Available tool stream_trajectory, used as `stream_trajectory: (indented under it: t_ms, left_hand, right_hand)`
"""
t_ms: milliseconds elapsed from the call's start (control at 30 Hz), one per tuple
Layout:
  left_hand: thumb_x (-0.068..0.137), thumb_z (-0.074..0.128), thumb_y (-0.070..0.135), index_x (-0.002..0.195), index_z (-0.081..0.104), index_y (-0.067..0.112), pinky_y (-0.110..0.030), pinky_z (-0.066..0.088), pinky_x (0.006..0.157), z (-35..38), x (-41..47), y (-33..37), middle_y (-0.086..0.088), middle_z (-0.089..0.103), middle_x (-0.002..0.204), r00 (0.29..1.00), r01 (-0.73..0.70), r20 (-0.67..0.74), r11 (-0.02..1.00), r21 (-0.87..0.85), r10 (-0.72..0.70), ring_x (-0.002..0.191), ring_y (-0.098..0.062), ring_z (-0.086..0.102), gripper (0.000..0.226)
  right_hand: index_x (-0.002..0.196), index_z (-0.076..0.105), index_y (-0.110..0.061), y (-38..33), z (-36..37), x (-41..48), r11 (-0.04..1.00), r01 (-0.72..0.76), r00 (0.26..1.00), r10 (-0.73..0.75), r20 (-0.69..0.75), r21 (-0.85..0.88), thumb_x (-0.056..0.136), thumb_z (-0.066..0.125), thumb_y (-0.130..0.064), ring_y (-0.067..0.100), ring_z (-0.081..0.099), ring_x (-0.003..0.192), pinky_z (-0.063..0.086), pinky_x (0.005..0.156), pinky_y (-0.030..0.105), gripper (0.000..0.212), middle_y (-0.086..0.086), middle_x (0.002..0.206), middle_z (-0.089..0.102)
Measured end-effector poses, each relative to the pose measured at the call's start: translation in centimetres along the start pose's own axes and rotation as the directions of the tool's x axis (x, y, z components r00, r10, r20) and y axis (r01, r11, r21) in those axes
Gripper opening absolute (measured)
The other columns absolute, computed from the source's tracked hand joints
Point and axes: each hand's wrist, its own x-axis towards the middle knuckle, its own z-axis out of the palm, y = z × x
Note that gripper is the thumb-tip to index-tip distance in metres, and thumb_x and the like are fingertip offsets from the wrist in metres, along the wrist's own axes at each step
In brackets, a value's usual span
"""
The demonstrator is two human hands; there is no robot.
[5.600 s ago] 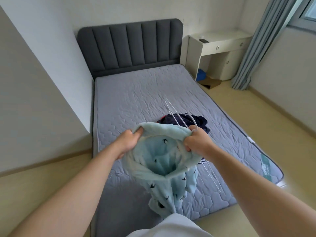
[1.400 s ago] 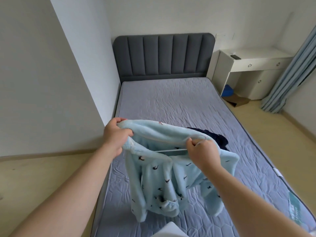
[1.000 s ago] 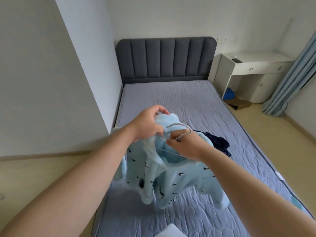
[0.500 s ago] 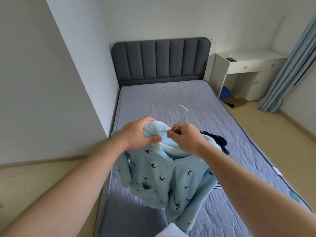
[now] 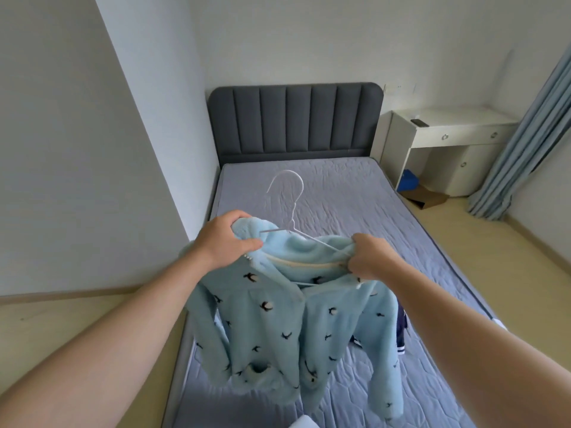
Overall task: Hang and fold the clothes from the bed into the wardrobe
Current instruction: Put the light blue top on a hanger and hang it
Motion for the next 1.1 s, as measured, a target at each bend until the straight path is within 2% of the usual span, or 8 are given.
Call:
stream_trajectory:
  t_ms: [167, 300, 433, 533, 633, 767, 933, 1100]
  left_hand:
    - [0.055, 0.063, 0.032, 0.118, 0.058, 0.044, -0.024, 0.044, 0.076, -2.4, -0.7, -0.9, 0.016, 0.061, 0.113, 1.0, 0.028, -0.014, 1.0, -0.005, -0.028, 0.101, -0.012, 0.056, 0.064]
    - [0.059, 0.069, 0.027, 0.12, 0.059, 0.039, -0.022, 0.042, 0.079, -3.4, -2.4, -1.7, 0.002, 0.059, 0.116, 0.989, -0.065, 0.141, 0.983, 0.172, 0.041, 0.1, -0.014, 0.056, 0.064]
    - [0.063, 0.069, 0.065, 0.096, 0.06, 0.035, -0.026, 0.048, 0.074, -1.7, -4.8, -1.8, 0.008, 0.064, 0.096, 0.968, -0.011, 0.235, 0.919, 0.394, -0.089, 0.089, -0.013, 0.06, 0.045]
    - [0.08, 0.067, 0.064, 0.093, 0.069, 0.026, -0.031, 0.05, 0.075, -1.6, -5.4, -0.9, 0.003, 0.068, 0.088, 0.974, 0.124, 0.132, 0.917, 0.378, -0.186, 0.089, -0.021, 0.064, 0.041]
    - [0.086, 0.067, 0.053, 0.095, 0.069, 0.029, -0.03, 0.042, 0.066, -3.8, -6.4, 1.0, 0.002, 0.061, 0.087, 0.997, 0.043, -0.075, 0.902, 0.43, -0.012, 0.087, -0.026, 0.063, 0.026]
    - [0.081, 0.065, 0.058, 0.099, 0.06, 0.035, -0.026, 0.032, 0.058, -6.2, -10.3, 2.5, 0.015, 0.051, 0.085, 0.79, -0.04, -0.531, 0.889, 0.456, 0.308, 0.074, -0.01, 0.047, 0.029]
    - [0.083, 0.076, 0.037, 0.081, 0.064, 0.019, -0.036, 0.043, 0.071, -5.3, -13.8, 1.0, -0.001, 0.063, 0.083, 0.884, 0.119, -0.465, 0.934, 0.336, 0.054, 0.086, -0.029, 0.06, 0.021]
    - [0.076, 0.082, 0.036, 0.096, 0.072, 0.017, -0.034, 0.049, 0.079, -8.2, -17.9, -2.0, 0.0, 0.067, 0.093, 0.822, 0.149, -0.567, 0.94, 0.306, 0.054, 0.089, -0.023, 0.061, 0.029]
  right_hand:
    - [0.096, 0.044, -0.023, -0.4, -0.6, -0.9, 0.983, 0.182, 0.911, -0.175, -0.373, -0.014, 0.08, 0.057, -0.022, 0.022, 0.055, 0.063, 0.049, 0.049, 0.033, 0.021, 0.0, 0.079, 0.053]
    - [0.092, 0.04, -0.023, -0.6, -0.7, -1.6, 0.911, 0.268, 0.872, -0.368, -0.324, -0.312, 0.087, 0.057, -0.045, 0.019, 0.05, 0.056, 0.039, 0.045, 0.029, 0.029, -0.003, 0.074, 0.051]
    - [0.091, 0.036, -0.024, -1.5, 0.2, -2.1, 0.837, 0.344, 0.857, -0.465, -0.221, -0.425, 0.09, 0.046, -0.061, 0.019, 0.043, 0.055, 0.026, 0.044, 0.029, 0.038, -0.007, 0.069, 0.039]
    - [0.092, 0.036, -0.022, -2.4, 0.4, -2.7, 0.841, 0.391, 0.859, -0.479, -0.179, -0.374, 0.092, 0.045, -0.06, 0.015, 0.04, 0.053, 0.025, 0.043, 0.03, 0.038, -0.005, 0.072, 0.043]
    - [0.09, 0.032, -0.023, -3.0, -1.8, -3.6, 0.856, 0.422, 0.843, -0.492, -0.219, -0.297, 0.091, 0.048, -0.057, 0.02, 0.048, 0.057, 0.032, 0.046, 0.031, 0.037, -0.003, 0.078, 0.05]
    - [0.087, 0.025, -0.027, -3.7, -3.7, -5.4, 0.811, 0.51, 0.635, -0.579, -0.512, -0.286, 0.082, 0.061, -0.042, 0.021, 0.041, 0.056, 0.02, 0.044, 0.025, 0.04, -0.005, 0.08, 0.041]
    - [0.099, 0.031, -0.023, -8.0, -0.2, -7.8, 0.775, 0.523, 0.753, -0.616, -0.233, -0.356, 0.084, 0.053, -0.023, 0.027, 0.049, 0.061, 0.027, 0.049, 0.029, 0.027, -0.002, 0.083, 0.049]
    - [0.121, 0.043, -0.019, -11.9, 3.7, -10.6, 0.621, 0.587, 0.604, -0.763, -0.229, -0.519, 0.073, 0.057, -0.007, 0.031, 0.053, 0.083, 0.034, 0.059, 0.033, 0.052, 0.006, 0.103, 0.051]
